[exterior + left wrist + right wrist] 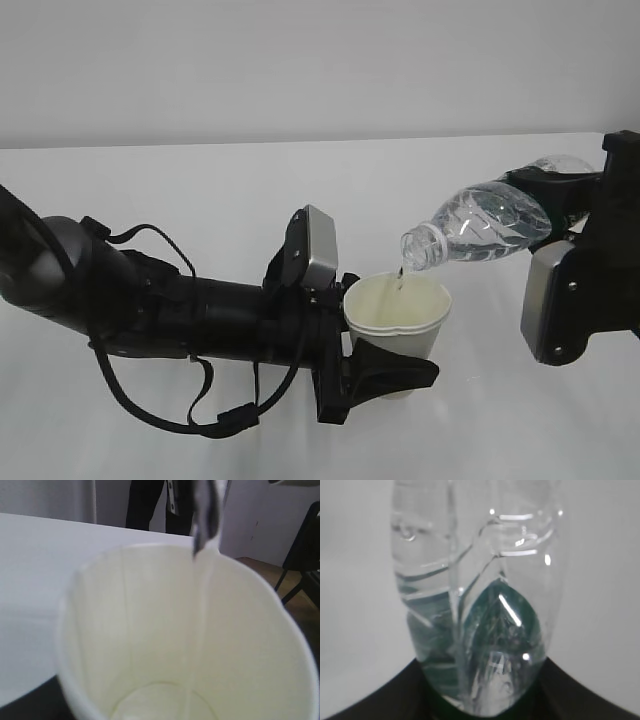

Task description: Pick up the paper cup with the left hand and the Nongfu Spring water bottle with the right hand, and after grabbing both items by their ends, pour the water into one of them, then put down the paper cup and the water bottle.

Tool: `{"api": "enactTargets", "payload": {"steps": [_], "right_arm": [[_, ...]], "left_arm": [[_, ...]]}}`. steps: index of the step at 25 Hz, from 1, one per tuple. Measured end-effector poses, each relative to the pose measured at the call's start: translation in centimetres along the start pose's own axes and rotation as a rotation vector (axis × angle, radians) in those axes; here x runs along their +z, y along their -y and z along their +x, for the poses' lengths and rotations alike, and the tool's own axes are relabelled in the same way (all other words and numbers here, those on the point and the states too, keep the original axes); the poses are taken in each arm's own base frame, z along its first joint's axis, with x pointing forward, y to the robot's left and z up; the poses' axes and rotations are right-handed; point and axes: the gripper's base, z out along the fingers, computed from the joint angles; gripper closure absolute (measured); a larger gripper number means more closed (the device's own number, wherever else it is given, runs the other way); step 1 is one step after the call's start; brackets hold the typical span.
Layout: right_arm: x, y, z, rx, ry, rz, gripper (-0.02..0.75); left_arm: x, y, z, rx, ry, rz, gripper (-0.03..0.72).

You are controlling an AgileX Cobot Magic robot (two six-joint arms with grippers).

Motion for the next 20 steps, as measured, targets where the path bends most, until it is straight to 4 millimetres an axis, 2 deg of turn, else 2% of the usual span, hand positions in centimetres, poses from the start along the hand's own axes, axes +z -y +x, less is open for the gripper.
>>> {"api": "enactTargets", "payload": {"steps": [20], "right_arm": [[0.0,0.01,0.0,0.0,0.0,0.001,0.417]], "left_arm": [[0.0,0.0,0.0,0.0,0.0,0.0,0.216]]}}
